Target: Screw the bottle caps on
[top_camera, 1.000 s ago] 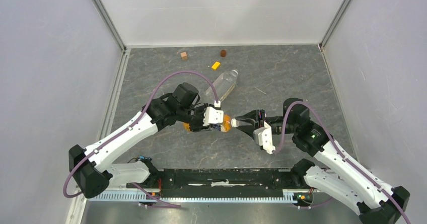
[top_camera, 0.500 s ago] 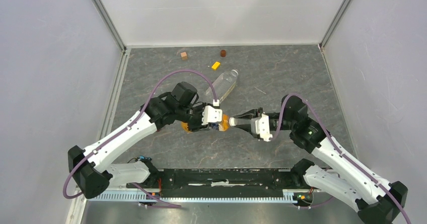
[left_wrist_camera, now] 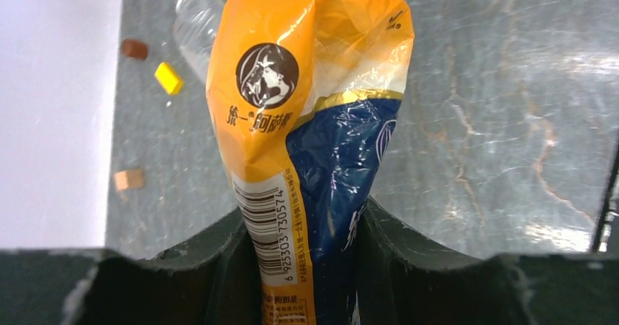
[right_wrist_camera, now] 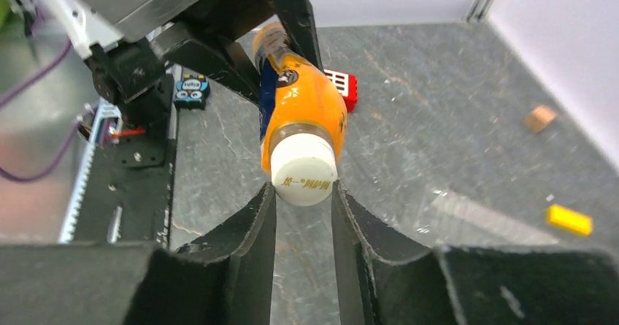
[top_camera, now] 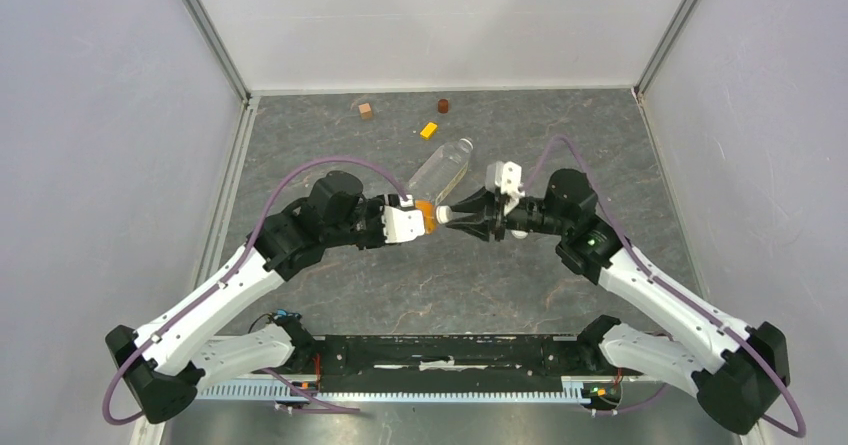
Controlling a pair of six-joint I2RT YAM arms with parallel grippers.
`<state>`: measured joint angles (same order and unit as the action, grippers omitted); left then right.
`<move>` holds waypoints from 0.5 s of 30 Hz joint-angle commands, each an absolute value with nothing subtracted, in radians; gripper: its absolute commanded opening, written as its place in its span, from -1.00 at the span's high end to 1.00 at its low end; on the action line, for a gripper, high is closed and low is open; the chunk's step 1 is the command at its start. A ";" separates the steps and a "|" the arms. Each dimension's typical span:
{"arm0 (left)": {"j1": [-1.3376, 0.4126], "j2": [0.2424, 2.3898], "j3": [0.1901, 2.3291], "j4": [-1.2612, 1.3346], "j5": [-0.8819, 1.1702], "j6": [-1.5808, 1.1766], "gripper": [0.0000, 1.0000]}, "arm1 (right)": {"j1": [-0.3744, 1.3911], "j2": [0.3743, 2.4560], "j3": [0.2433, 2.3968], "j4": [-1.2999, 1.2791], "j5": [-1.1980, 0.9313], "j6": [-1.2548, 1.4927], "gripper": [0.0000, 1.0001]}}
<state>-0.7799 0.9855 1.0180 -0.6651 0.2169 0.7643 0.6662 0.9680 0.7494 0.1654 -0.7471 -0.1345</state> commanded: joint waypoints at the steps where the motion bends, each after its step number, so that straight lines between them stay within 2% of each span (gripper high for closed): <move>1: -0.796 0.961 1.012 -0.407 0.170 0.807 0.95 | 0.675 1.059 0.813 0.220 -0.719 0.168 1.00; 6: -0.796 0.984 0.980 -0.363 0.141 0.859 0.95 | 0.674 1.099 0.858 0.219 -0.717 0.201 0.99; 12: -0.795 1.028 0.931 -0.234 0.049 0.796 0.95 | 0.644 1.088 0.820 0.214 -0.723 0.112 0.38; 15: -0.792 1.042 0.897 -0.146 0.024 0.713 0.96 | 0.621 1.085 0.802 0.213 -0.727 0.098 -0.03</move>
